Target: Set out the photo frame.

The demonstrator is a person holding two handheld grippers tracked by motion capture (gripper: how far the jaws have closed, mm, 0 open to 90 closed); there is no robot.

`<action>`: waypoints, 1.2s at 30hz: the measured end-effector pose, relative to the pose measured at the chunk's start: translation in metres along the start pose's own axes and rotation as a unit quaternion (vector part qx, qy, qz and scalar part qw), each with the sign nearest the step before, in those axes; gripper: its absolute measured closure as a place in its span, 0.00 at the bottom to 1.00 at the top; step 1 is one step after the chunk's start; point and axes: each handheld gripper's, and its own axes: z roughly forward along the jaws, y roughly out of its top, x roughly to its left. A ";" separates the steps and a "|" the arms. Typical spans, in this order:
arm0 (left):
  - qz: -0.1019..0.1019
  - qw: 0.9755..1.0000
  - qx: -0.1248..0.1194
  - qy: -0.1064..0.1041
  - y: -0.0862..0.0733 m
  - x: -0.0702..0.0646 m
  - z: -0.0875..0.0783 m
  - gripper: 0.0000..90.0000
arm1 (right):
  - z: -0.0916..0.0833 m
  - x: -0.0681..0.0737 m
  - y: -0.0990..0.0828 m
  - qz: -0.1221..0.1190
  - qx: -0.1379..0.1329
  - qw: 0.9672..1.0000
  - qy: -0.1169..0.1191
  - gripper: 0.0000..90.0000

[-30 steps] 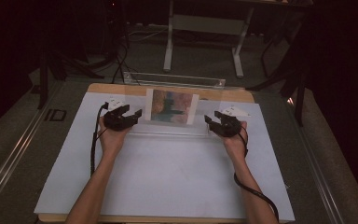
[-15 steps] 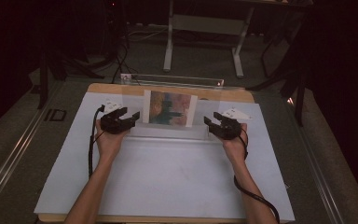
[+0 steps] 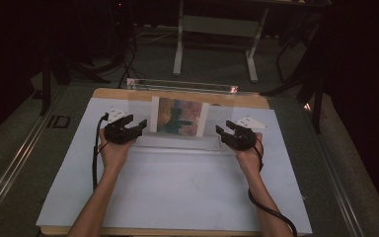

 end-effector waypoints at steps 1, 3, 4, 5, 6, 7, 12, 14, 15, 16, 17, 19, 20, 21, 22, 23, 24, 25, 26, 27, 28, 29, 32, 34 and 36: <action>0.000 1.000 0.000 0.000 0.000 0.000 0.000 0.44 | 0.000 0.000 0.000 0.000 0.000 1.000 0.000 0.54; -0.001 1.000 0.002 -0.001 -0.001 -0.001 -0.001 0.44 | -0.002 0.001 0.000 0.000 0.001 1.000 -0.001 0.54; -0.002 1.000 0.002 -0.001 -0.002 -0.002 -0.002 0.44 | -0.003 0.001 -0.001 0.000 0.001 1.000 -0.001 0.54; -0.002 1.000 0.002 -0.002 -0.002 -0.002 -0.003 0.44 | -0.004 0.002 -0.001 0.001 0.002 1.000 0.000 0.54; -0.003 1.000 0.003 -0.003 -0.003 -0.003 -0.003 0.44 | -0.005 0.002 -0.001 0.000 0.001 1.000 0.000 0.54; -0.002 1.000 0.004 -0.003 -0.003 -0.003 -0.004 0.44 | -0.006 0.002 -0.002 0.000 0.002 1.000 0.000 0.54; -0.003 1.000 0.004 -0.003 -0.005 -0.005 -0.006 0.44 | -0.009 0.004 -0.003 0.002 0.003 1.000 0.000 0.54; -0.006 1.000 0.007 -0.005 -0.007 -0.005 -0.006 0.44 | -0.009 0.004 -0.004 0.001 0.002 1.000 -0.001 0.54; -0.006 1.000 0.009 -0.005 -0.008 -0.005 -0.006 0.44 | -0.010 0.005 -0.004 0.001 0.003 1.000 -0.001 0.54; -0.006 1.000 0.009 -0.006 -0.008 -0.005 -0.007 0.44 | -0.010 0.005 -0.004 0.001 0.003 1.000 -0.001 0.54; -0.007 1.000 0.009 -0.007 -0.009 -0.005 -0.007 0.44 | -0.010 0.005 -0.005 0.001 0.003 1.000 -0.001 0.54; -0.007 1.000 0.010 -0.009 -0.010 -0.004 -0.007 0.44 | -0.011 0.006 -0.006 0.003 0.003 1.000 -0.001 0.54; -0.008 1.000 0.009 -0.009 -0.011 -0.005 -0.007 0.44 | -0.012 0.006 -0.006 0.003 0.002 1.000 -0.002 0.54; -0.007 1.000 0.009 -0.009 -0.011 -0.005 -0.007 0.44 | -0.012 0.007 -0.007 0.004 0.001 1.000 -0.001 0.54; -0.006 1.000 0.009 -0.009 -0.011 -0.005 -0.008 0.44 | -0.013 0.007 -0.007 0.004 0.002 1.000 -0.001 0.54; -0.006 1.000 0.010 -0.009 -0.011 -0.006 -0.008 0.45 | -0.013 0.007 -0.007 0.006 0.002 1.000 0.000 0.54; -0.004 1.000 0.010 -0.008 -0.011 -0.006 -0.009 0.44 | -0.014 0.007 -0.008 0.006 0.002 1.000 0.000 0.54; -0.004 1.000 0.009 -0.008 -0.012 -0.007 -0.009 0.44 | -0.014 0.007 -0.009 0.007 0.002 1.000 0.000 0.54; -0.003 1.000 0.011 -0.007 -0.012 -0.007 -0.010 0.44 | -0.015 0.008 -0.010 0.008 0.002 1.000 0.000 0.54; -0.003 1.000 0.011 -0.007 -0.013 -0.008 -0.011 0.44 | -0.015 0.008 -0.011 0.009 0.004 1.000 0.000 0.54; -0.003 1.000 0.011 -0.007 -0.014 -0.008 -0.011 0.44 | -0.015 0.008 -0.012 0.009 0.004 1.000 0.001 0.54; -0.005 1.000 0.011 -0.006 -0.015 -0.008 -0.012 0.44 | -0.016 0.008 -0.012 0.008 0.004 1.000 0.002 0.54; -0.005 1.000 0.009 -0.004 -0.017 -0.009 -0.015 0.44 | -0.017 0.010 -0.014 0.005 0.004 1.000 0.002 0.54; -0.008 1.000 0.008 -0.004 -0.018 -0.009 -0.016 0.44 | -0.018 0.011 -0.014 0.006 0.005 1.000 0.003 0.54; -0.007 1.000 0.007 -0.004 -0.019 -0.010 -0.017 0.44 | -0.018 0.012 -0.014 0.005 0.004 1.000 0.003 0.54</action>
